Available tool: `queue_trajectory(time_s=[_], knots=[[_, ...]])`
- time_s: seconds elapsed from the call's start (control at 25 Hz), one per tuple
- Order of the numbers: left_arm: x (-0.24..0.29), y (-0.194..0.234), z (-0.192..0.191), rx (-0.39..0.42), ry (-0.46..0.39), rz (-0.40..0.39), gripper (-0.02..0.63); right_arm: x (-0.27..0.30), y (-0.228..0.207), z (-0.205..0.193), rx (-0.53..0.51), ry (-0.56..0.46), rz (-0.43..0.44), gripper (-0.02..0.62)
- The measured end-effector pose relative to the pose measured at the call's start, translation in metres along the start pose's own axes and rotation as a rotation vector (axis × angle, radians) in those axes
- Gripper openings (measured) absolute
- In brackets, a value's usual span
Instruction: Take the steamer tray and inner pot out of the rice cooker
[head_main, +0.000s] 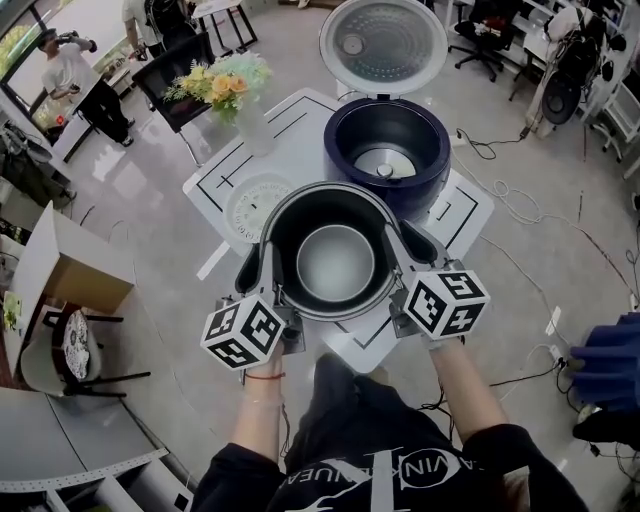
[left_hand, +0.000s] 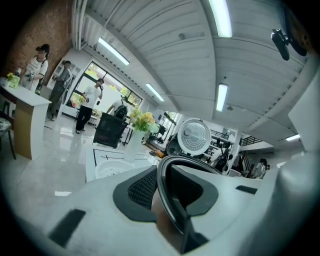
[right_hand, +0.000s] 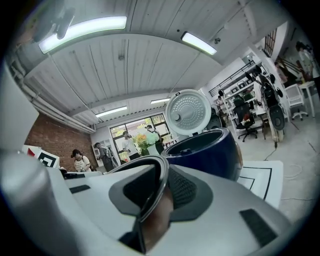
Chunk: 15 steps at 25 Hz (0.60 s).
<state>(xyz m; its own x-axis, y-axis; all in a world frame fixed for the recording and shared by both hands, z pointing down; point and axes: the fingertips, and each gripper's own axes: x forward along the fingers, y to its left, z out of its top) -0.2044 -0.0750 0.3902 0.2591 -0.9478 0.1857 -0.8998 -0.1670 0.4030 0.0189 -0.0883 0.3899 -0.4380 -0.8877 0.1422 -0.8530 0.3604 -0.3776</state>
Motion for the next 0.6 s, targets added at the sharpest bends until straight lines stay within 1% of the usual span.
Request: queue_trajectory(time_s=[0.32,0.6], knots=[[0.003,0.01,-0.034,-0.012,0.073,0.018,0.075,-0.004,-0.011,-0.025,0.026,0.045,-0.021,0.083],[0.004,0.02,-0.046,-0.018,0.101,0.031,0.075,0.0,-0.014,-0.042,0.04,0.079,-0.033,0.083]])
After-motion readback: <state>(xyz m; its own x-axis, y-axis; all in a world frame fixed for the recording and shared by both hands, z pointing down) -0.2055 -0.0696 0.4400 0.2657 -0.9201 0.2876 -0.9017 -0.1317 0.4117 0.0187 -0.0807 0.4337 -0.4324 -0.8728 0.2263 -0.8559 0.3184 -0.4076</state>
